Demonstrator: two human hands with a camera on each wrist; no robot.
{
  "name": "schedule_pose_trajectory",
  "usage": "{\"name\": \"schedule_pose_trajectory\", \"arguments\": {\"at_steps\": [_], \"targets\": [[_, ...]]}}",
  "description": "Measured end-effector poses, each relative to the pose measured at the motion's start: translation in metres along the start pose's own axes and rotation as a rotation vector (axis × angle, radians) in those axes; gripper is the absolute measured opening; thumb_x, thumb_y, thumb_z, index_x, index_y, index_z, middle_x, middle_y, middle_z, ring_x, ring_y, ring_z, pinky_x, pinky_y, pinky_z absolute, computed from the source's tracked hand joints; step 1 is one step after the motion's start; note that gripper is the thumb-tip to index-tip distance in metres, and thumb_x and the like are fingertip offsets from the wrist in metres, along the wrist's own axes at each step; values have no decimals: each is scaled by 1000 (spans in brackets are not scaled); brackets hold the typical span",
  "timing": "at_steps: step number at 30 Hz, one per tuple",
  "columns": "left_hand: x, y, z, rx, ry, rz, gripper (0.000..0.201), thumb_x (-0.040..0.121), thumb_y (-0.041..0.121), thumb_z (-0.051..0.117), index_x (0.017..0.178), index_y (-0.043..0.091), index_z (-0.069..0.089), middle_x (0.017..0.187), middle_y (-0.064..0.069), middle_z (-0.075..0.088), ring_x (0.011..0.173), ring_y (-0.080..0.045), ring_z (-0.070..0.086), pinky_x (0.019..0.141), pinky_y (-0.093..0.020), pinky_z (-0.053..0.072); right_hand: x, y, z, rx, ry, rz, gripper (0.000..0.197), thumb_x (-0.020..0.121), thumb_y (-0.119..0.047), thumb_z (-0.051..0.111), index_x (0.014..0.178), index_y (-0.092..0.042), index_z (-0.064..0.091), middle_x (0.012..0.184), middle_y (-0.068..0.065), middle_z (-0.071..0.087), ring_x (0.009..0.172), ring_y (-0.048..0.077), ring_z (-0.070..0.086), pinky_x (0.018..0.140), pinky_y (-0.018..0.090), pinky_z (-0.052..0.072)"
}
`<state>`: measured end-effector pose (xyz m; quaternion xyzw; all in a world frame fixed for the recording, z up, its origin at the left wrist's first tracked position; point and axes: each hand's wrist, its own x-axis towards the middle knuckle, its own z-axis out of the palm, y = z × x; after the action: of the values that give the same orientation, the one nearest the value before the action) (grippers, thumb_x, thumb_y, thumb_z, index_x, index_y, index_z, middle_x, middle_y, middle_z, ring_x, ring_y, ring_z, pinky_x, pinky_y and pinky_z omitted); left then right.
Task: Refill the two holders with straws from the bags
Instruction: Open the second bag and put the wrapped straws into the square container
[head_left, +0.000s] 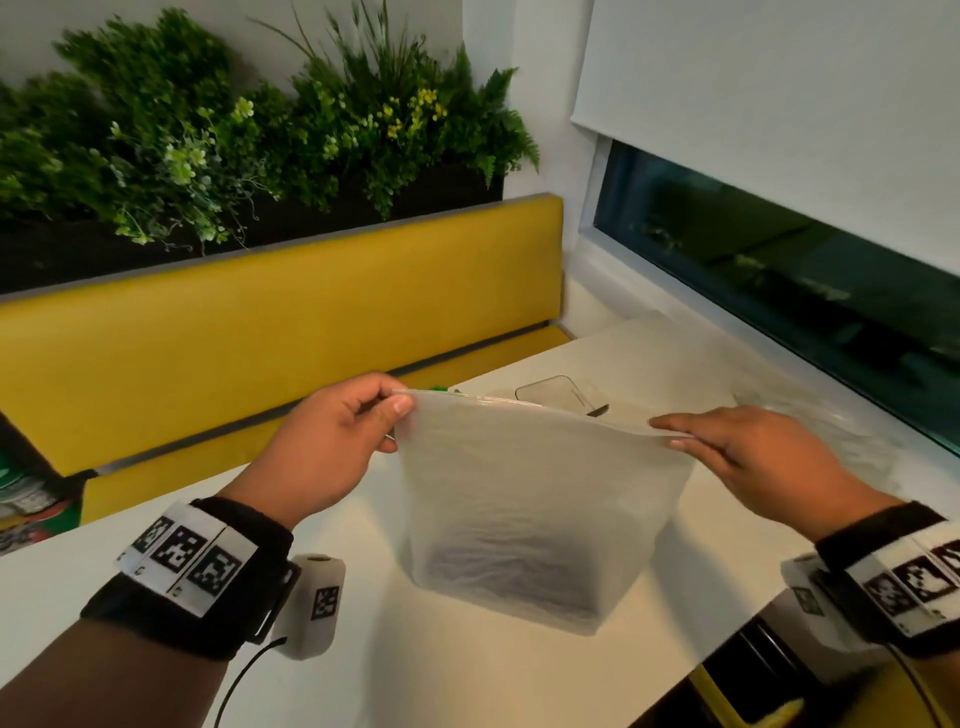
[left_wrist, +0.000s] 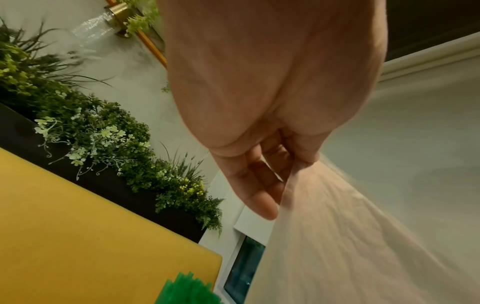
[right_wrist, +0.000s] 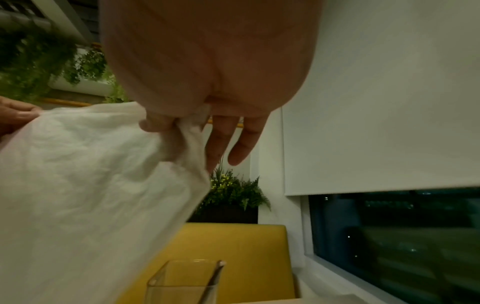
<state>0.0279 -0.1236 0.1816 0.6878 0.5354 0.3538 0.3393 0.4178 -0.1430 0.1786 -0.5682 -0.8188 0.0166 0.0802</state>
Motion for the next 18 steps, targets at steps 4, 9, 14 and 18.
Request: {"name": "schedule_pose_trajectory", "arguments": {"at_steps": [4,9,14,18], "targets": [[4,-3,1,16,20,-14,20,101,31,53,88,33,68,86,11,72,78,-11,69,76,-37,58,-4,12,-12,9,-120,33,63,91,-69,20,126,-38,61,114,-12,71,97,12,66,82,31,53],[12,15,37,635,288,368,31,92,31,64,122,25,59,125,-4,56,116,-25,50,99,-48,42,14,-13,-24,84,-139,43,55,93,-66,23,126,-42,60,116,-20,67,97,6,63,85,31,52],[28,27,93,859,43,545,35,87,40,68,119,30,60,110,3,66,103,-24,60,94,-51,38,19,-18,-28,177,-132,72,34,84,-66,32,100,-55,60,99,-33,64,94,5,64,85,33,53],[39,18,90,746,71,623,14,86,26,73,100,23,74,93,-2,61,86,-25,55,73,-40,44,15,-16,-35,401,-200,190,36,80,-75,48,104,-55,66,106,-33,67,101,-7,60,97,31,47]]}}
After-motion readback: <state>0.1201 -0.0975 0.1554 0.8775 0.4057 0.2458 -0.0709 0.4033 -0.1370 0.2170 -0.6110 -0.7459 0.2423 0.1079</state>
